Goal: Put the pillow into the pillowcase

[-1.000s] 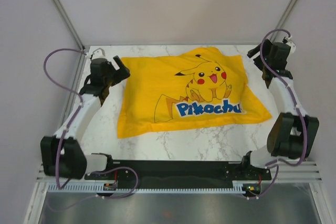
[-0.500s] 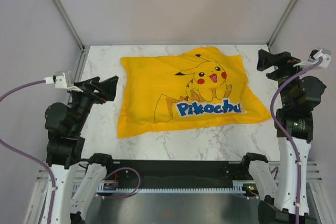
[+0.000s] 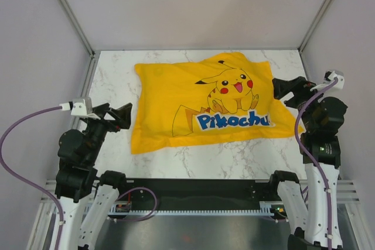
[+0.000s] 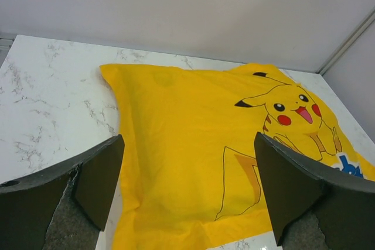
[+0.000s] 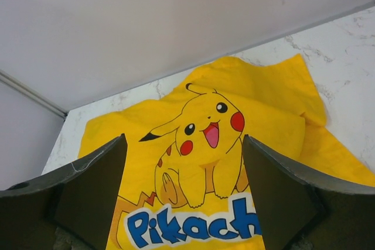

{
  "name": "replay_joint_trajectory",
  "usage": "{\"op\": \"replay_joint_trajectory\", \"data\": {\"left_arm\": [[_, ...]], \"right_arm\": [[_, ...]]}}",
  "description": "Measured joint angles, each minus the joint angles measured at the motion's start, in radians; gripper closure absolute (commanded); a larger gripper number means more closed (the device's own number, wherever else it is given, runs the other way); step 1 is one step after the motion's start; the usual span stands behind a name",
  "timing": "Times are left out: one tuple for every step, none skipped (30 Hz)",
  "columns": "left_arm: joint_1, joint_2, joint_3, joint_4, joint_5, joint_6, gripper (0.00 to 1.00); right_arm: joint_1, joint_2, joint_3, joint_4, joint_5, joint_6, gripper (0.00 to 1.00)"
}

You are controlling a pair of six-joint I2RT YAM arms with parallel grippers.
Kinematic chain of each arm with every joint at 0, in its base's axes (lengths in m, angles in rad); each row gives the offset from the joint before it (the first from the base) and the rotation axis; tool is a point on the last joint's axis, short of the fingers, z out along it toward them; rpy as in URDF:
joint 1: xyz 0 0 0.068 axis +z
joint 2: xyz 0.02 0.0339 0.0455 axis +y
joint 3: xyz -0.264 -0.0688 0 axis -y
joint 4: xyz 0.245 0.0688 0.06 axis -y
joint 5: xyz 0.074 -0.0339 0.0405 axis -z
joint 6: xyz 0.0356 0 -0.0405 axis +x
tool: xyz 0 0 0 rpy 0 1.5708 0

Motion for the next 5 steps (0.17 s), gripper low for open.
{"op": "replay_joint_trajectory", "data": {"left_arm": [[-0.005, 0.000, 0.000, -0.001, -0.003, 0.000, 0.00], [-0.008, 0.000, 0.000, -0.001, -0.003, 0.001, 0.00], [-0.009, -0.002, 0.000, -0.001, -0.004, 0.001, 0.00], [-0.010, -0.003, 0.000, -0.001, -0.006, 0.001, 0.00], [-0.011, -0.006, 0.000, -0.001, -0.009, 0.002, 0.00]], "right_arm": [[0.000, -0.011, 0.000, 0.002, -0.001, 0.003, 0.13], [0.000, -0.016, 0.000, 0.002, -0.003, 0.003, 0.14], [0.000, -0.023, 0.000, 0.003, -0.004, 0.005, 0.15], [0.000, -0.025, 0.000, 0.003, -0.005, 0.007, 0.16], [0.000, -0.024, 0.000, 0.003, -0.008, 0.007, 0.14]]}}
